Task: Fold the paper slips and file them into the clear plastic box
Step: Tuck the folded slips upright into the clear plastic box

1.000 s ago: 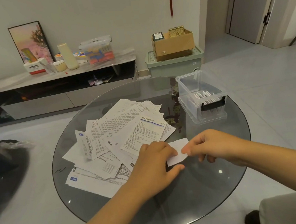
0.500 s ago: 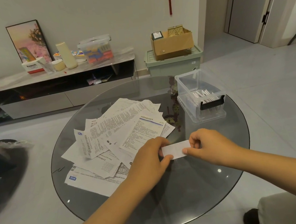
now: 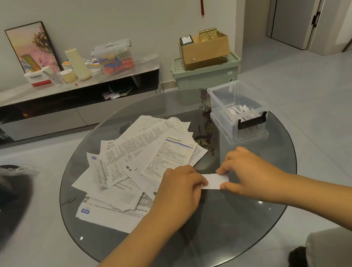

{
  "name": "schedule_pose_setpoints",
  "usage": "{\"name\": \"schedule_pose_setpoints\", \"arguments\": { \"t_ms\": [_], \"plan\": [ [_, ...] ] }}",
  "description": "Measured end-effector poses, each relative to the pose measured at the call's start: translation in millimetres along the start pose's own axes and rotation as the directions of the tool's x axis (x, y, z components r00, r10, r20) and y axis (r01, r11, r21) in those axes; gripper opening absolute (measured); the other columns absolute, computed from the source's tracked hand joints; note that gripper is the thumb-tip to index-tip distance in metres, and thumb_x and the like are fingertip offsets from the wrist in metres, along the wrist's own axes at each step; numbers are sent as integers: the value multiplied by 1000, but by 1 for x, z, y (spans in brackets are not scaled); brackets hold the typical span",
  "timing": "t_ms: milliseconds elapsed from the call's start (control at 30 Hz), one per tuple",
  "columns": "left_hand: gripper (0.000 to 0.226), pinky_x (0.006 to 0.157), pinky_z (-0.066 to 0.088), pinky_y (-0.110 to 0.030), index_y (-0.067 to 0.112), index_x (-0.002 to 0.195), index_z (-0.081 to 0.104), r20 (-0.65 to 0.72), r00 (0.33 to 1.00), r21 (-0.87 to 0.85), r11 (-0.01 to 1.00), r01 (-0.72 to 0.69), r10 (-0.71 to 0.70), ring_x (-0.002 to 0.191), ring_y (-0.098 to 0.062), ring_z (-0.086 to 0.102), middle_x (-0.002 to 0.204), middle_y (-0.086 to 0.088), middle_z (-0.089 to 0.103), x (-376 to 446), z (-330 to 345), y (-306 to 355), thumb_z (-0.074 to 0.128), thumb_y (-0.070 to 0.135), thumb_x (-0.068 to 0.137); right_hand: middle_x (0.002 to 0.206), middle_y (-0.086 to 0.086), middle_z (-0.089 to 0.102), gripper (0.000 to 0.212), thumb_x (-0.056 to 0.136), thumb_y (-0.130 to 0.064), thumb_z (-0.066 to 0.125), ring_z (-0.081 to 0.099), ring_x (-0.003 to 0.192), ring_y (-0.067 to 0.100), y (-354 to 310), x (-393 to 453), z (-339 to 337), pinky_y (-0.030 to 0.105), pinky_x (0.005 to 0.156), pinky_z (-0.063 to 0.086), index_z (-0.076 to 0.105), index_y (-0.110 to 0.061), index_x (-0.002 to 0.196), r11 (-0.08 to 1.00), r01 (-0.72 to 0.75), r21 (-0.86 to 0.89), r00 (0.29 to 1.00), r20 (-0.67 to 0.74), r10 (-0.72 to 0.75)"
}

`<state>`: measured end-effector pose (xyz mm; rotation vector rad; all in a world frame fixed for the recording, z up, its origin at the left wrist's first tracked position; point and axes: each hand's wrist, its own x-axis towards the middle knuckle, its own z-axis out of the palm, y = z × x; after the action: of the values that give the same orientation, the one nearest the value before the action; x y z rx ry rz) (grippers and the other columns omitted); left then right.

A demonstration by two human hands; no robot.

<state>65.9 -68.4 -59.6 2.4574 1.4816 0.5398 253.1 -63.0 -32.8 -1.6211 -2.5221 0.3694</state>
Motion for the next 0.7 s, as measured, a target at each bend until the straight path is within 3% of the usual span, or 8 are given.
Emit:
{"name": "schedule_pose_setpoints", "arguments": {
  "t_ms": [100, 200, 267, 333, 467, 600, 700],
  "plan": [
    [30, 73, 33, -28, 22, 87, 73, 7, 1000, 53, 998, -21, 21, 78, -19, 60, 87, 6, 66, -3, -2, 2, 45, 24, 78, 106, -5, 53, 34, 87, -41, 58, 38, 104, 13, -2, -5, -3, 30, 89, 42, 61, -28, 119, 1000, 7, -22, 999, 49, -6],
    [35, 79, 35, -30, 23, 89, 73, 7, 997, 96, 992, -81, 81, 82, -14, 61, 91, 8, 67, -6, -4, 3, 41, 32, 80, 102, -8, 53, 30, 87, -41, 58, 39, 101, 10, -3, -10, -3, 29, 87, 43, 63, -31, 115, 999, 36, -8, 996, 78, -35],
    [34, 92, 31, -33, 23, 99, 72, 19, 994, 96, 989, -111, 109, 95, -11, 57, 103, 9, 67, -7, -6, 5, 44, 36, 83, 100, -10, 52, 29, 86, -39, 61, 38, 98, 6, -4, -13, -2, 27, 88, 43, 62, -32, 114, 999, 52, 12, 995, 86, -53],
    [41, 101, 18, -26, 24, 112, 68, 57, 991, 77, 989, -129, 124, 110, -6, 48, 119, 10, 62, -8, -8, 5, 46, 44, 83, 95, -13, 50, 27, 85, -39, 63, 36, 94, 3, -5, -15, -1, 25, 87, 43, 62, -31, 110, 997, 72, 27, 994, 77, -74],
    [62, 100, 11, -17, 31, 133, 50, 185, 973, 94, 983, -160, 140, 126, -3, 31, 140, 16, 42, -11, -11, -3, 47, 62, 80, 101, -12, 51, 30, 82, -41, 65, 37, 95, 3, -6, -16, -2, 25, 87, 43, 59, -33, 110, 995, 99, 27, 994, 45, -100],
    [52, 102, 10, -16, 34, 137, 45, 210, 965, 89, 980, -176, 155, 132, -6, 28, 145, 16, 36, -13, -13, -6, 52, 51, 88, 118, -18, 48, 33, 84, -44, 62, 38, 110, 5, -5, -15, -1, 25, 92, 40, 58, -37, 116, 984, 178, -15, 983, 53, -177],
    [44, 99, 21, -19, 25, 124, 61, 187, 961, 81, 972, -221, 203, 124, -10, 44, 135, 6, 53, -12, -16, 0, 52, 44, 86, 123, -20, 50, 34, 87, -45, 58, 38, 114, 4, -5, -14, 1, 22, 93, 38, 60, -34, 118, 976, 216, -37, 974, 72, -213]
  ]
}}
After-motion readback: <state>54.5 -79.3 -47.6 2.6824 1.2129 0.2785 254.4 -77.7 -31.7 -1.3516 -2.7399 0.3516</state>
